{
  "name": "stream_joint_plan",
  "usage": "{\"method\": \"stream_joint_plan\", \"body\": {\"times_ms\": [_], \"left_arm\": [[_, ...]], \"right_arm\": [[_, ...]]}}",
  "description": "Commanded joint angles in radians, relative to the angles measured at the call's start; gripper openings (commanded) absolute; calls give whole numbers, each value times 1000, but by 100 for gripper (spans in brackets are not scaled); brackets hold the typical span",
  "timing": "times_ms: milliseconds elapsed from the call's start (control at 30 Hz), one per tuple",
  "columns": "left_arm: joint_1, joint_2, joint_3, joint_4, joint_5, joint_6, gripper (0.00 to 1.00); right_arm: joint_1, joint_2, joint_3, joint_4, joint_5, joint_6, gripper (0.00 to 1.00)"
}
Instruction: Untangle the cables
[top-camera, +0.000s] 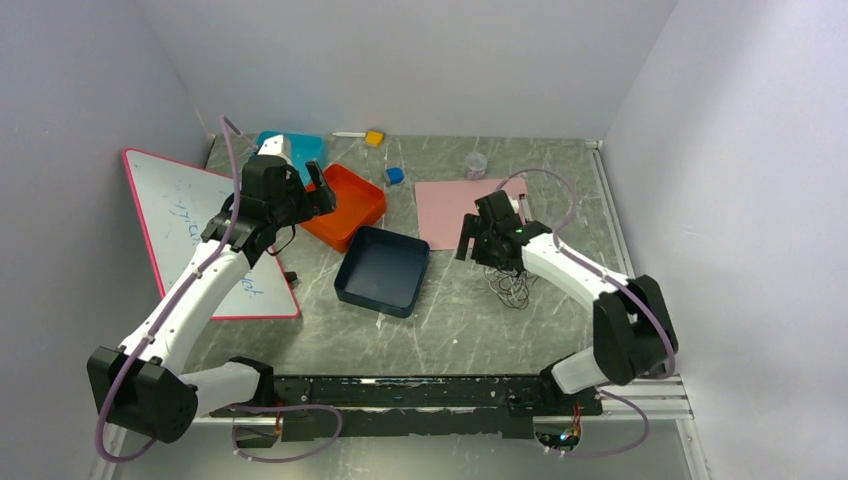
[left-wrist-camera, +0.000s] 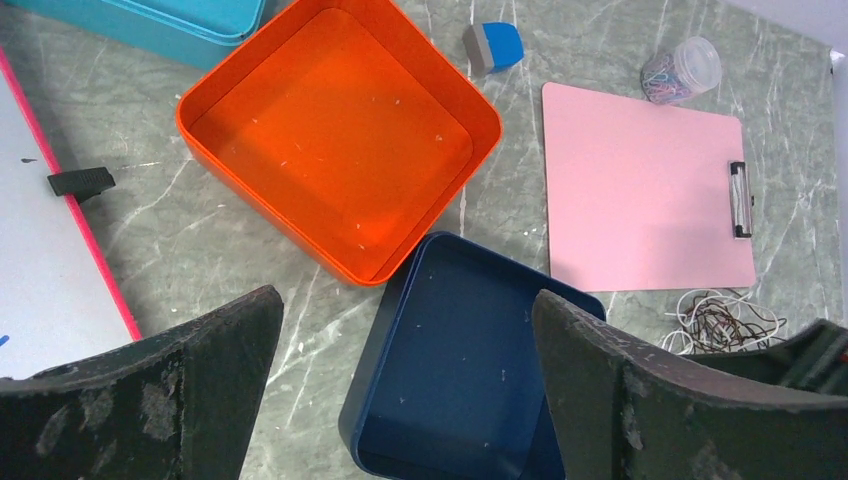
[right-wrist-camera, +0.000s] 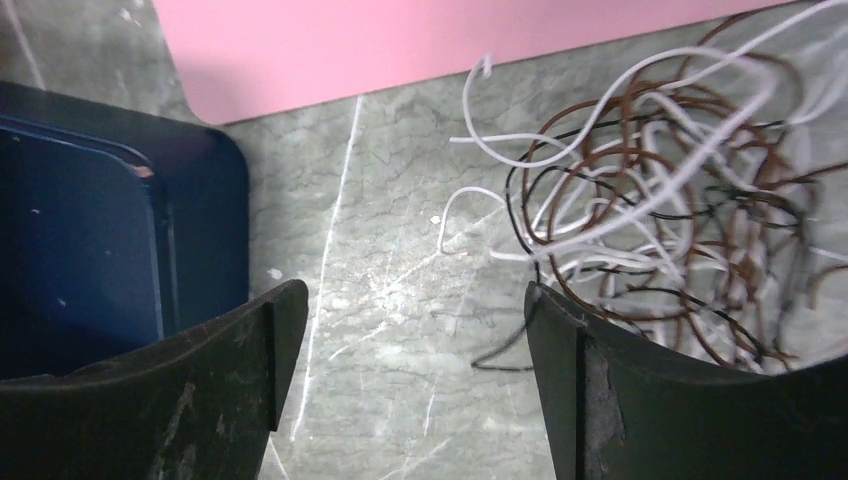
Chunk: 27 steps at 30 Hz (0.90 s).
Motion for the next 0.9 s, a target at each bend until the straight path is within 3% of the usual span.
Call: {"method": "stream_joint_plan", "body": {"times_ms": [0, 200, 300, 433, 533, 867], "left_arm": [[11, 6, 23, -4, 0, -12, 100], [11, 20, 26, 0, 15, -14, 100], [11, 30, 34, -10, 15, -12, 99], [11, 39, 43, -17, 15, -5, 99], [11, 43, 48, -17, 15, 3, 99], [11, 56, 56, -8, 46, 22, 99]], "right_arm": [[3, -119, 68, -116, 132, -12, 84], [-2, -271, 80, -203, 312, -49, 84], [-92, -270, 77, -235, 369, -67, 85], [-334, -280, 0, -130, 187, -105, 87], [-441, -261, -67, -32, 3, -101, 88], [-450, -116, -233, 204, -295, -8, 84]]}}
